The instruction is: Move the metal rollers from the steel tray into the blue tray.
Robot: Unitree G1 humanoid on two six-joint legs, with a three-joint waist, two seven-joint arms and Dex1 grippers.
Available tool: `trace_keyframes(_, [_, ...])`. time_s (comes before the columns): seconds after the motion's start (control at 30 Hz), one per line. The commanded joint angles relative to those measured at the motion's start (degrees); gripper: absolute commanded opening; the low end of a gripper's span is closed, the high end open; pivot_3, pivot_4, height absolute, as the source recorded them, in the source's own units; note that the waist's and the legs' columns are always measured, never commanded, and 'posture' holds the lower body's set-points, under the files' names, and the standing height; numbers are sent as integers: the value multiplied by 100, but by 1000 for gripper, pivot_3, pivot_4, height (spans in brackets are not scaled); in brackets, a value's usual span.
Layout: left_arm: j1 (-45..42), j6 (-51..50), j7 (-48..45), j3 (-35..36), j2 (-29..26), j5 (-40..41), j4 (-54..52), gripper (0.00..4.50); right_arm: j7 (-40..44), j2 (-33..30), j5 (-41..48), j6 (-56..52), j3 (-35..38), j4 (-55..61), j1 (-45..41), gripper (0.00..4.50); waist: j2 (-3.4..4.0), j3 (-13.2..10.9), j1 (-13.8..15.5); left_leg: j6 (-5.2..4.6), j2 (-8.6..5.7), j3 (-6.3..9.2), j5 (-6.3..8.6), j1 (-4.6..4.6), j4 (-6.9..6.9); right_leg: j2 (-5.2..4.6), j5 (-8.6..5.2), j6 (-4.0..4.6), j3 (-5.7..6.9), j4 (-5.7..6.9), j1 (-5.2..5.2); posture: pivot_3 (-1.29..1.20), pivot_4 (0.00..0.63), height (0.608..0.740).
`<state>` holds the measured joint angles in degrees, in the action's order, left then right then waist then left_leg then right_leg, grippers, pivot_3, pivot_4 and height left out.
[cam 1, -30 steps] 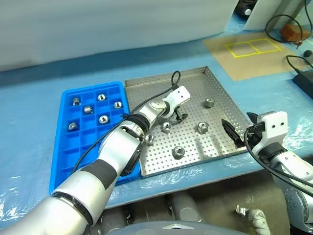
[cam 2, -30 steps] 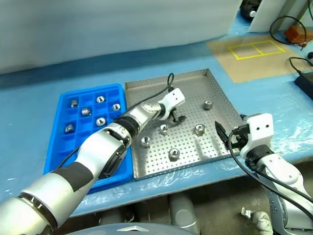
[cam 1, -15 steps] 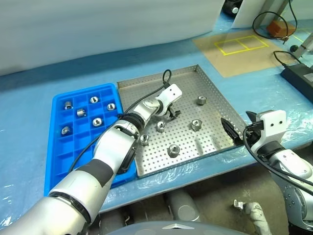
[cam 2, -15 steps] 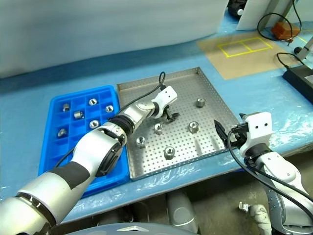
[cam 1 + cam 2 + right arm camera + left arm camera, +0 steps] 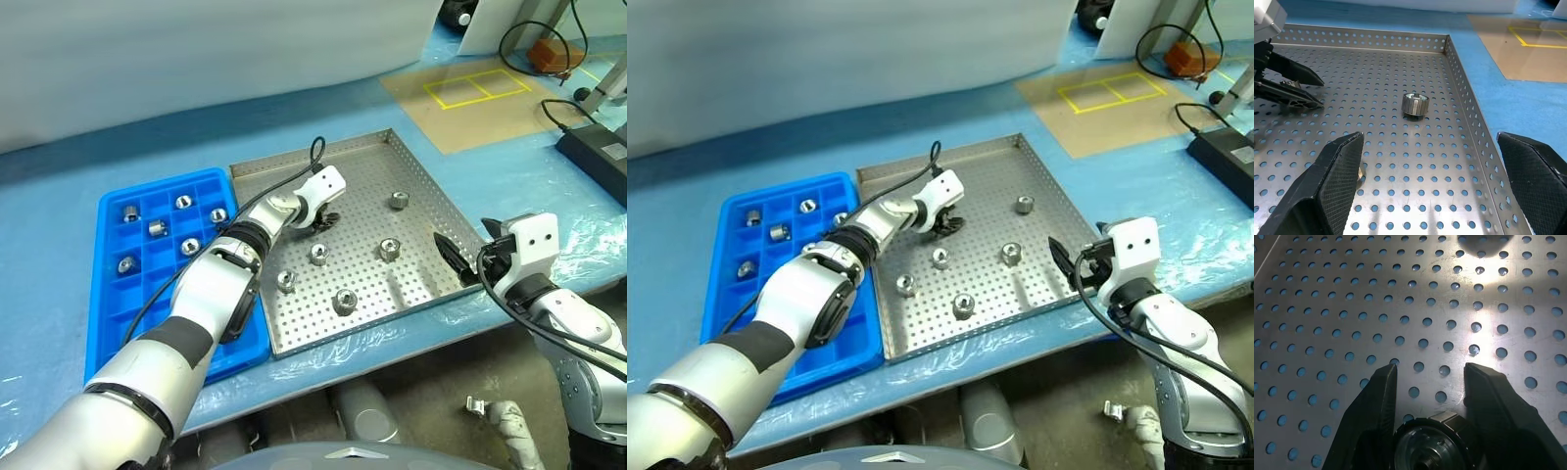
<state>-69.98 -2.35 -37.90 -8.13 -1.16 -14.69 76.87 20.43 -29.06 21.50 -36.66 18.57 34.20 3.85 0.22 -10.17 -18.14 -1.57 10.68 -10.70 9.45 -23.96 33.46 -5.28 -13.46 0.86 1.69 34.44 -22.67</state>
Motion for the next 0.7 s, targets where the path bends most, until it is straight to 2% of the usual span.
trace_keyframes(0.03, [147,-51,-494,82,-127,68,93,1884,39,-66,-37,161,-41,-15,-185,4500,1,1,4,0,0,1,0,2,0,0,0,0,0,0,1,-653,150,740])
trace_keyframes(0.27, [111,248,-1081,444,-223,426,-32,1884,78,-46,-116,233,-182,-183,-360,4500,3,1,46,0,0,23,0,-2,-3,-8,-1,0,8,-6,10,-628,150,740])
trace_keyframes(0.53, [-50,736,-2854,1147,-550,1399,-539,1884,116,4,-177,355,-427,-378,-529,4500,3,-4,141,-2,1,25,-1,-18,-19,-8,0,2,13,-17,-4,-586,150,740])
trace_keyframes(0.7, [159,898,-3496,1146,-900,1650,-1115,1884,210,7,-179,448,-581,-630,-753,4500,3,-5,249,-2,4,24,-1,-14,-22,-8,0,4,13,-15,-2,-532,150,740])
